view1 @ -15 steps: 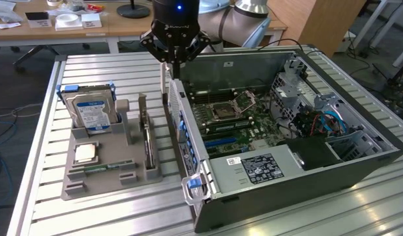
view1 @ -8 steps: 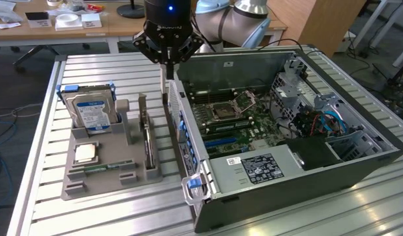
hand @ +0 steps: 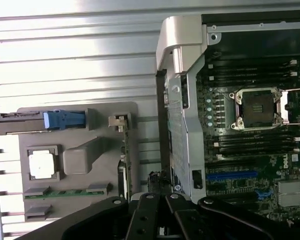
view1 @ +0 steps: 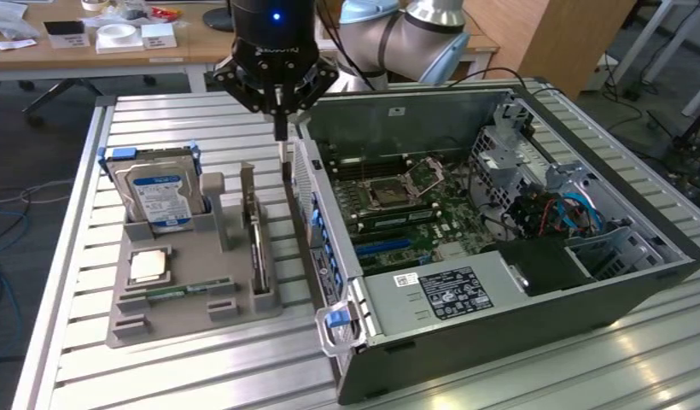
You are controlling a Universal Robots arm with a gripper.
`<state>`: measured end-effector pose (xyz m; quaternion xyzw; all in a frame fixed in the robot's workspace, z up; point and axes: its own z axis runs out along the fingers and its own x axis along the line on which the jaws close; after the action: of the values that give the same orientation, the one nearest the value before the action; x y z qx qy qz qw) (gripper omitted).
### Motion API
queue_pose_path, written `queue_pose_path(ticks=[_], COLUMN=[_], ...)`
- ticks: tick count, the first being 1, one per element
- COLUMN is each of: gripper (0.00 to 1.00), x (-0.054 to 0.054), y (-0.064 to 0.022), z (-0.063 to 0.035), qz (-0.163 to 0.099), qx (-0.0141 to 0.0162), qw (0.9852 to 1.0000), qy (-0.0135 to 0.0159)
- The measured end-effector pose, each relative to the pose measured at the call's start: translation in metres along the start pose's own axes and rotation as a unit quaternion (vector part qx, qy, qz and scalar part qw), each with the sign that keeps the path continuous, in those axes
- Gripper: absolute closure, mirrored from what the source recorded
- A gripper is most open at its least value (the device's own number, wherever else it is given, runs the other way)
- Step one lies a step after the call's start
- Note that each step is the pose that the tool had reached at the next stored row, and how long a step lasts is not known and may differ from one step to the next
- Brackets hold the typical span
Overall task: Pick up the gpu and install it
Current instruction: 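Reach for the gpu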
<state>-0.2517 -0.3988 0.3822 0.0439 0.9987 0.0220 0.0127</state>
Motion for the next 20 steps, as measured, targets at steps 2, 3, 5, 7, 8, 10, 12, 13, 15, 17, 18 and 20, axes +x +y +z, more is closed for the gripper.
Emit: queue_pose_path(ticks=[2,3,5,7,8,10,12,13,15,17,18,20], gripper=[0.9,0.9,0.9,0.9,0.9,0.9,0.9,0.9,0.9,0.9,0.9,0.9], x=[0.003,0.005,0.008,0.011,0.013,0.016,0.018,0.018,0.018,0.018,0.018,0.018], y=[-0.0003,-0.0004,-0.0007,-0.001,-0.0012,-0.0015,-0.0017,-0.0017,-0.0017,-0.0017,-0.0017,-0.0018], z=[0.0002,0.0003,0.0005,0.0007,0.0008,0.0009,0.0011,0.0011,0.0011,0.0011,0.001,0.001], qz=[0.0,0.001,0.001,0.001,0.002,0.002,0.002,0.002,0.002,0.002,0.002,0.002], qx=[0.0,0.0,0.0,0.0,0.0,0.0001,0.0,0.0,0.0001,0.0001,0.0001,0.0001], qw=[1.0,1.0,1.0,1.0,1.0,1.0,1.0,1.0,1.0,1.0,1.0,1.0], qy=[0.0,0.0,0.0,0.0,0.0,0.0,-0.0001,-0.0001,-0.0001,-0.0001,0.0,-0.0001])
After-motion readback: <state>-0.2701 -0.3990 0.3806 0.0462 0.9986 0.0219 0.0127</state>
